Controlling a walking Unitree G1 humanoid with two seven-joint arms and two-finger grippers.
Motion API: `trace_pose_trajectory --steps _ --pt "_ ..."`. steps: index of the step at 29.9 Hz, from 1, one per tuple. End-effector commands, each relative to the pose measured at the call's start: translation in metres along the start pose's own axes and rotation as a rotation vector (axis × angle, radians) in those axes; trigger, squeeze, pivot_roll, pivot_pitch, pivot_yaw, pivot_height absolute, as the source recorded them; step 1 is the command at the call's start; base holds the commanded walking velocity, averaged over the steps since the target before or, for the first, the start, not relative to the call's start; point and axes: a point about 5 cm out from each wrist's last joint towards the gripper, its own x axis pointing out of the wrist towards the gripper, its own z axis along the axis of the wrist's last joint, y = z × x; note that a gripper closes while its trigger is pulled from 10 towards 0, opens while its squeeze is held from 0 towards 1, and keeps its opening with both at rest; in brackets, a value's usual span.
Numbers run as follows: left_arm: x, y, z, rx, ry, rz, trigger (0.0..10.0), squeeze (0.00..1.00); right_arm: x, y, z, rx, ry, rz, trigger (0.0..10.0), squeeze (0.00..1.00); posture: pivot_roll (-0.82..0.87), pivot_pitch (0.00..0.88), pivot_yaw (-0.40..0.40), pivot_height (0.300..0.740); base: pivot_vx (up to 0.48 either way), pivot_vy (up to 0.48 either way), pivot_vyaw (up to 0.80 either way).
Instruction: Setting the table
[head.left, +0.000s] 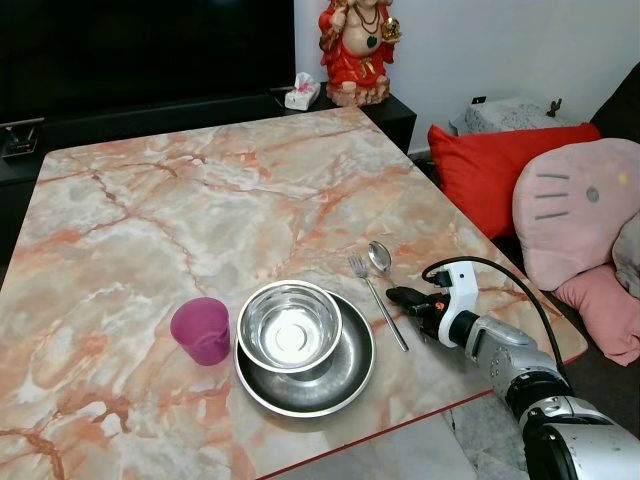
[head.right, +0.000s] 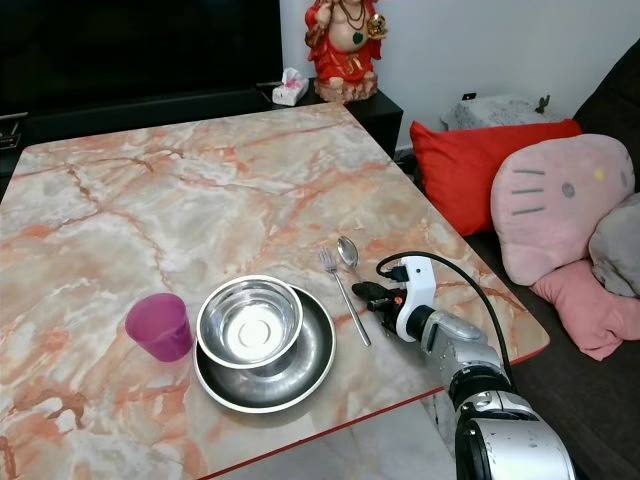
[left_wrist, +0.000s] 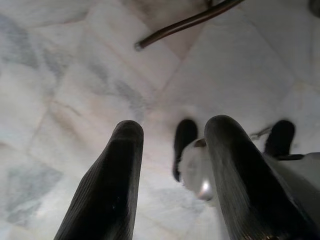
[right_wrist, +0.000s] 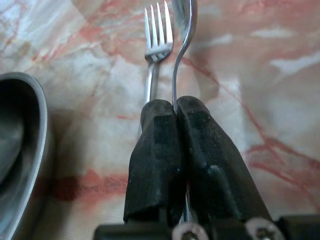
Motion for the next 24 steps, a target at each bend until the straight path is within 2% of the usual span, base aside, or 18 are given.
trace_pose_trajectory --steps 1,5,7,11,12,13,14,15,16,17,19,24 --pt "0.001 -0.003 0.0 0.021 0.009 0.003 10.0 0.0 0.0 0.0 0.003 -0.013 -0.001 -0.003 10.0 0.0 0.08 0.032 -0.009 0.74 0.0 0.0 0.0" --pt "0.002 -0.011 0.004 0.022 0.004 -0.004 10.0 0.0 0.0 -0.001 0.003 -0.02 0.003 -0.006 10.0 0.0 0.08 0.033 -0.01 0.74 0.0 0.0 0.0" --pt "0.004 -0.016 0.013 0.022 -0.007 -0.007 10.0 0.0 -0.001 -0.002 0.003 -0.026 0.009 -0.025 10.0 0.0 0.08 0.033 -0.01 0.74 0.0 0.0 0.0" --pt "0.005 -0.017 0.02 0.022 -0.015 -0.006 10.0 0.0 -0.001 -0.003 0.003 -0.028 0.013 -0.026 10.0 0.0 0.08 0.033 -0.01 0.74 0.0 0.0 0.0" --pt "0.005 -0.017 0.02 0.021 -0.016 -0.004 10.0 0.0 -0.001 -0.002 0.003 -0.033 0.017 -0.022 10.0 0.07 0.08 0.033 -0.01 0.74 0.0 0.0 0.0" --pt "0.005 -0.016 0.019 0.02 -0.015 -0.002 10.0 0.0 -0.001 -0.002 0.002 -0.035 0.018 -0.02 10.0 0.07 0.08 0.033 -0.01 0.74 0.0 0.0 0.0" --pt "0.004 -0.014 0.015 0.021 -0.01 0.0 10.0 0.0 -0.001 -0.002 0.002 -0.036 0.019 -0.02 10.0 0.76 0.09 0.033 -0.011 0.74 0.0 0.0 0.0" --pt "0.004 -0.012 0.013 0.02 -0.007 0.001 10.0 0.0 -0.001 -0.003 0.002 -0.037 0.022 -0.036 10.0 0.78 0.08 0.033 -0.011 0.74 0.0 0.0 0.0" --pt "0.004 -0.012 0.013 0.02 -0.007 0.001 10.0 0.0 -0.001 -0.003 0.002 -0.037 0.022 -0.036 10.0 0.78 0.08 0.033 -0.011 0.74 0.0 0.0 0.0" --pt "0.003 -0.012 0.012 0.019 -0.007 0.002 10.0 0.0 -0.001 -0.004 0.002 -0.039 0.024 -0.046 10.0 0.04 0.08 0.033 -0.011 0.74 0.0 0.0 0.0" --pt "0.003 -0.011 0.012 0.02 -0.006 0.003 10.0 0.0 -0.001 -0.004 0.002 -0.045 0.026 -0.051 10.0 0.0 0.08 0.034 -0.011 0.74 0.0 0.0 0.0" --pt "0.003 -0.01 0.01 0.018 -0.005 0.004 10.0 0.0 -0.002 -0.006 0.002 -0.058 0.033 -0.069 10.0 0.0 0.08 0.035 -0.01 0.74 0.0 0.0 0.0"
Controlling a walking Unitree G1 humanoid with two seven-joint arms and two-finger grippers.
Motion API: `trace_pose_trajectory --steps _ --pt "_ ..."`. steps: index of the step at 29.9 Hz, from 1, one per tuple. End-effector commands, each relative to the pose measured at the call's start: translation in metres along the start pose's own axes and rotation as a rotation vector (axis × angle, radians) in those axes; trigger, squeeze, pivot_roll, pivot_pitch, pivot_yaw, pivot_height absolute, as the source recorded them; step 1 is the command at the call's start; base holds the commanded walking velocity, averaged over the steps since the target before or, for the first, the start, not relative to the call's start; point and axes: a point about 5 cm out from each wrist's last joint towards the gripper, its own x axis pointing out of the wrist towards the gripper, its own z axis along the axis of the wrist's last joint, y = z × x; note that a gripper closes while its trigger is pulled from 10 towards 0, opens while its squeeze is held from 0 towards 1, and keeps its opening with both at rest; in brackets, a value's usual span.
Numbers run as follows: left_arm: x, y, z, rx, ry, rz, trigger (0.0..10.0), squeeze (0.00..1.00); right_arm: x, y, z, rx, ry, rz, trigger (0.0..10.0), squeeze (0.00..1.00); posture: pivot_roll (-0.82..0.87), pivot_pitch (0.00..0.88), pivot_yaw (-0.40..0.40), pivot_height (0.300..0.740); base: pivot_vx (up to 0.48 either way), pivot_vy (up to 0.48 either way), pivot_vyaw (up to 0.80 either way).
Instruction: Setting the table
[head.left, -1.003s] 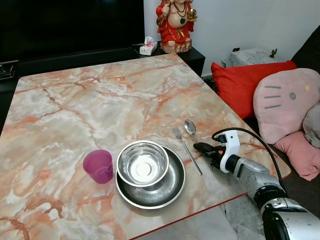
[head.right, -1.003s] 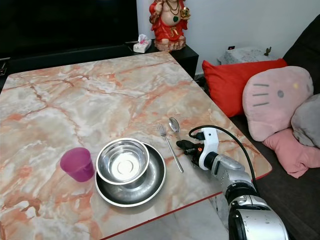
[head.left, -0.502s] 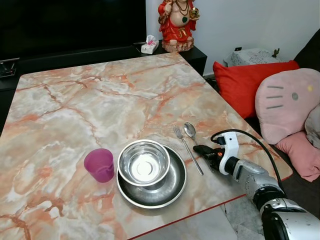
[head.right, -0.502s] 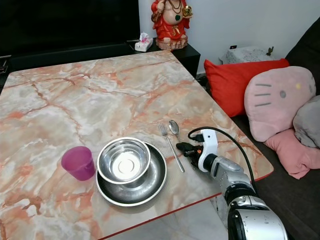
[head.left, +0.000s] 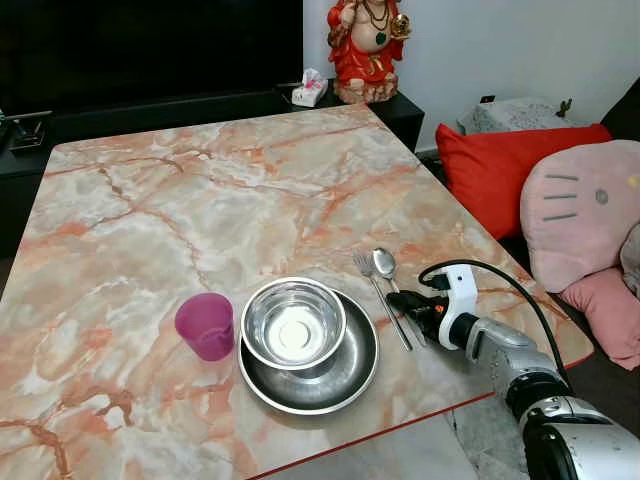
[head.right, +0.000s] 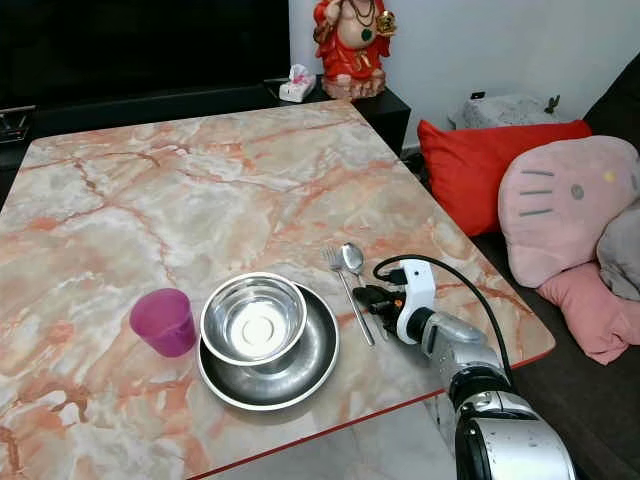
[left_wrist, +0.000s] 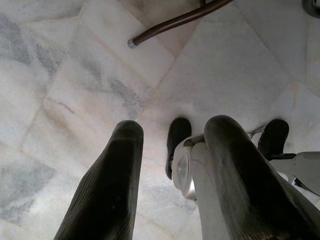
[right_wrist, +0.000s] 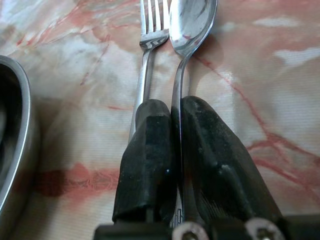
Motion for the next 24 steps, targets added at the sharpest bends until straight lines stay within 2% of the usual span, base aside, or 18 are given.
trace_pose_trajectory --steps 1,24 --pt "0.0 0.0042 0.0032 0.017 -0.012 0.009 10.0 0.0 -0.0014 -0.0038 0.0034 -0.021 0.011 -0.032 10.0 0.0 0.09 0.034 -0.011 0.74 0.0 0.0 0.0" --pt "-0.0001 0.0052 0.0028 0.02 -0.013 0.014 10.0 0.0 -0.0058 -0.0129 0.0051 -0.084 0.039 -0.129 10.0 0.0 0.08 0.032 -0.009 0.74 0.0 0.0 0.0"
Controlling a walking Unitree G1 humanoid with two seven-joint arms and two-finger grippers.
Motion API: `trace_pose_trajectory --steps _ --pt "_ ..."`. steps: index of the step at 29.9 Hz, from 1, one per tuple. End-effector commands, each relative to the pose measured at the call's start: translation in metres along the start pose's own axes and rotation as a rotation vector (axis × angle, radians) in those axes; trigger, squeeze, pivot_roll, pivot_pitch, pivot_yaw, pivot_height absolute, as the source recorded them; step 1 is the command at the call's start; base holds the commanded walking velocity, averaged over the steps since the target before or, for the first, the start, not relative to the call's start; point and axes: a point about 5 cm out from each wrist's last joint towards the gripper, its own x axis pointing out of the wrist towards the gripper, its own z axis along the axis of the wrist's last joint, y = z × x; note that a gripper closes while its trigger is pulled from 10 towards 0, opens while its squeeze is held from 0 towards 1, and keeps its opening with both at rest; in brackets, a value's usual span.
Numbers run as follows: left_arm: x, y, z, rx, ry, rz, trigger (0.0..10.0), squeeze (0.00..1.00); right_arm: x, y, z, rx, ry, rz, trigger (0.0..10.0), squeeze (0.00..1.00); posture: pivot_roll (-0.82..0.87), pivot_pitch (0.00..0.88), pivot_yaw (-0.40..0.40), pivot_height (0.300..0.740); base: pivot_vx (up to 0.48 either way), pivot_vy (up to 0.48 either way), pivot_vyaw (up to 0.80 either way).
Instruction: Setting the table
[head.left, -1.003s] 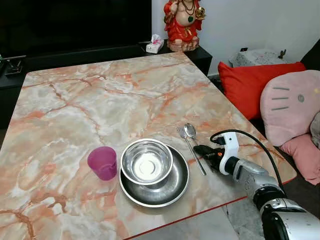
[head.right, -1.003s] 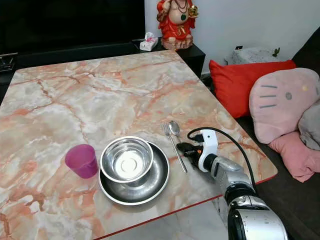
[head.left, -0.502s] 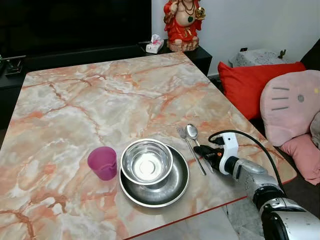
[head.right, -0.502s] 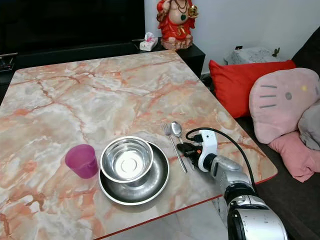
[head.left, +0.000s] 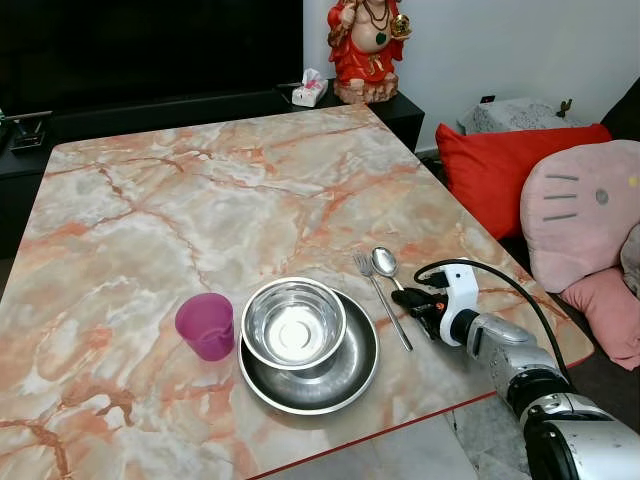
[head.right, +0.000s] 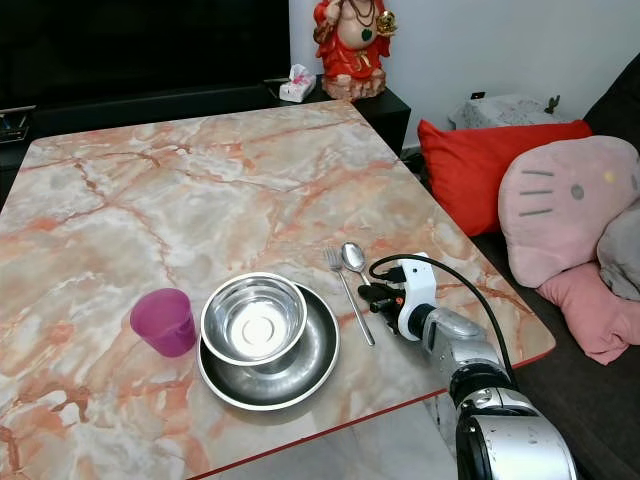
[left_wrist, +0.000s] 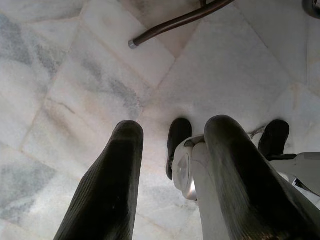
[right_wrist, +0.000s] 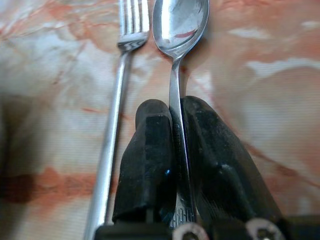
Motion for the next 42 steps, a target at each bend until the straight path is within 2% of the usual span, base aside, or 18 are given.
trace_pose_trajectory --steps 1,17,18,19,20,29,30,31,32,42 --pt "0.0 0.005 0.003 0.019 -0.012 0.013 10.0 0.0 -0.004 -0.007 -0.001 -0.001 0.019 -0.043 10.0 0.0 0.08 0.032 -0.009 0.74 0.0 0.0 0.0" --pt "0.0 0.005 0.003 0.024 -0.012 0.012 10.0 0.0 0.003 0.007 -0.004 0.005 -0.007 0.033 10.0 0.0 0.08 0.03 -0.005 0.74 0.0 0.0 0.0" --pt "0.0 0.005 0.003 0.023 -0.012 0.011 10.0 0.0 0.003 0.008 -0.004 0.006 -0.01 0.044 10.0 0.15 0.08 0.029 -0.006 0.74 0.0 0.0 0.0" --pt "0.0 0.005 0.003 0.023 -0.012 0.011 10.0 0.0 0.003 0.008 -0.004 0.006 -0.011 0.05 10.0 0.15 0.08 0.029 -0.006 0.74 0.0 0.0 0.0" --pt "0.0 0.005 0.003 0.023 -0.012 0.011 10.0 0.0 0.003 0.008 -0.004 0.005 -0.01 0.043 10.0 0.77 0.08 0.029 -0.006 0.74 0.0 0.0 0.0" --pt "0.0 0.005 0.002 0.021 -0.009 0.012 10.0 0.0 0.002 0.005 -0.001 0.002 -0.015 0.029 10.0 0.73 0.08 0.031 -0.008 0.74 0.0 0.0 0.0" --pt "0.0 0.005 0.002 0.021 -0.009 0.012 10.0 0.0 0.002 0.005 0.0 -0.002 -0.014 0.025 10.0 0.6 0.08 0.031 -0.008 0.74 0.0 0.0 0.0" --pt "0.0 0.005 0.002 0.022 -0.009 0.012 10.0 0.0 0.002 0.004 0.0 -0.008 -0.012 0.021 10.0 0.42 0.08 0.03 -0.007 0.74 0.0 0.0 0.0" --pt "0.0 0.005 0.002 0.022 -0.009 0.012 10.0 0.0 0.002 0.004 0.0 -0.014 -0.01 0.017 10.0 0.0 0.08 0.03 -0.007 0.74 0.0 0.0 0.0" --pt "0.0 0.005 0.002 0.032 -0.008 0.007 10.0 0.0 -0.001 -0.003 0.005 -0.046 -0.023 -0.042 10.0 0.0 0.08 0.03 -0.008 0.74 0.0 0.0 0.0"
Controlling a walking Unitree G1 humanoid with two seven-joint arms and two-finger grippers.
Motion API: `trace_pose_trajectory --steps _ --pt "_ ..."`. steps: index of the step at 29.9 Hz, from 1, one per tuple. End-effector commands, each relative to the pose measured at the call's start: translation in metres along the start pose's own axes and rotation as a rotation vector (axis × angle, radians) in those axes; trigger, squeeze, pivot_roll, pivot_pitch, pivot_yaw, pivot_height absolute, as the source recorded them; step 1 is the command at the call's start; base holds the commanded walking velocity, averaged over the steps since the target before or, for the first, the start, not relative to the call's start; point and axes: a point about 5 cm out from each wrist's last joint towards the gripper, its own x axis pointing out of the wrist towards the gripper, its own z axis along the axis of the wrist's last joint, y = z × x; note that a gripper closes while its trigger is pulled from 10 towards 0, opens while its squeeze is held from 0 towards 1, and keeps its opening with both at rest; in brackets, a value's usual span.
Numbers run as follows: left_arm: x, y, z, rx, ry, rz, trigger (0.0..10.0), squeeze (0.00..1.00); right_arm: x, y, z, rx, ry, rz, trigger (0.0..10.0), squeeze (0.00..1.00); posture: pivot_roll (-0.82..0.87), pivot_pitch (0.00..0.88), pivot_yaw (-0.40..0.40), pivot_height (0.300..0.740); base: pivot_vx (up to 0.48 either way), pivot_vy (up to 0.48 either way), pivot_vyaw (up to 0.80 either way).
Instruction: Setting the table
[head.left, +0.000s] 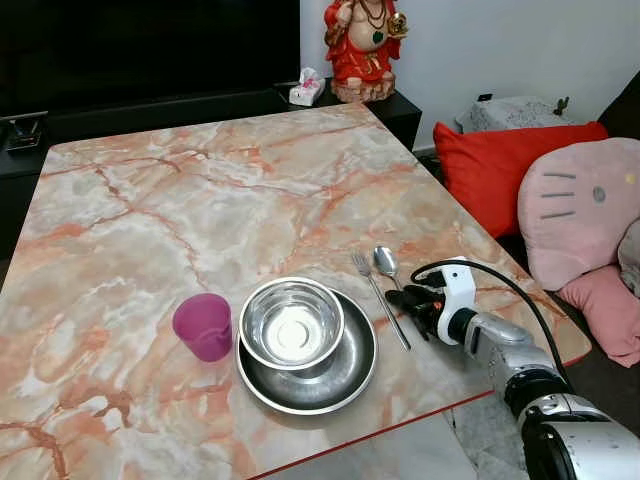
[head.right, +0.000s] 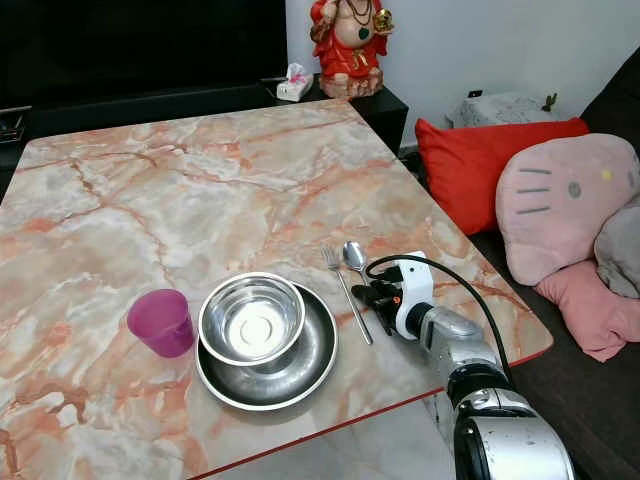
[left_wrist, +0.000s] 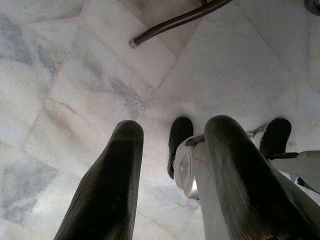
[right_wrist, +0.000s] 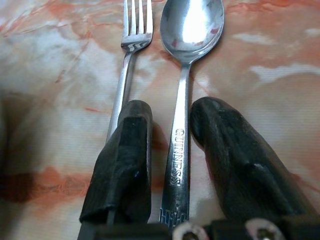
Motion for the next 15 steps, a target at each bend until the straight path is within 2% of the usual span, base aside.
trace_pose_trajectory --steps 1,6,10,11,15 --pt "0.0 0.004 0.003 0.037 -0.011 0.001 10.0 0.0 -0.005 -0.01 0.006 -0.016 -0.024 -0.07 10.0 0.0 0.08 0.03 -0.007 0.74 0.0 0.0 0.0" --pt "0.0 0.004 0.003 0.035 -0.011 0.0 10.0 0.0 -0.007 -0.014 0.016 -0.012 -0.088 -0.106 10.0 0.0 0.08 0.028 -0.006 0.74 0.0 0.0 0.0" --pt "0.0 0.004 0.003 0.036 -0.012 0.0 10.0 0.0 -0.01 -0.019 0.03 0.008 -0.194 -0.157 10.0 0.0 0.08 0.027 -0.005 0.74 0.0 0.0 0.0" --pt "0.0 0.004 0.003 0.036 -0.012 -0.001 10.0 0.0 -0.011 -0.019 0.037 0.007 -0.249 -0.164 10.0 0.0 0.08 0.027 -0.005 0.74 0.0 0.0 0.0" --pt "0.0 0.004 0.003 0.039 -0.012 -0.004 10.0 0.0 -0.011 -0.015 0.044 0.005 -0.318 -0.141 10.0 0.0 0.07 0.026 -0.002 0.74 0.0 0.0 0.0"
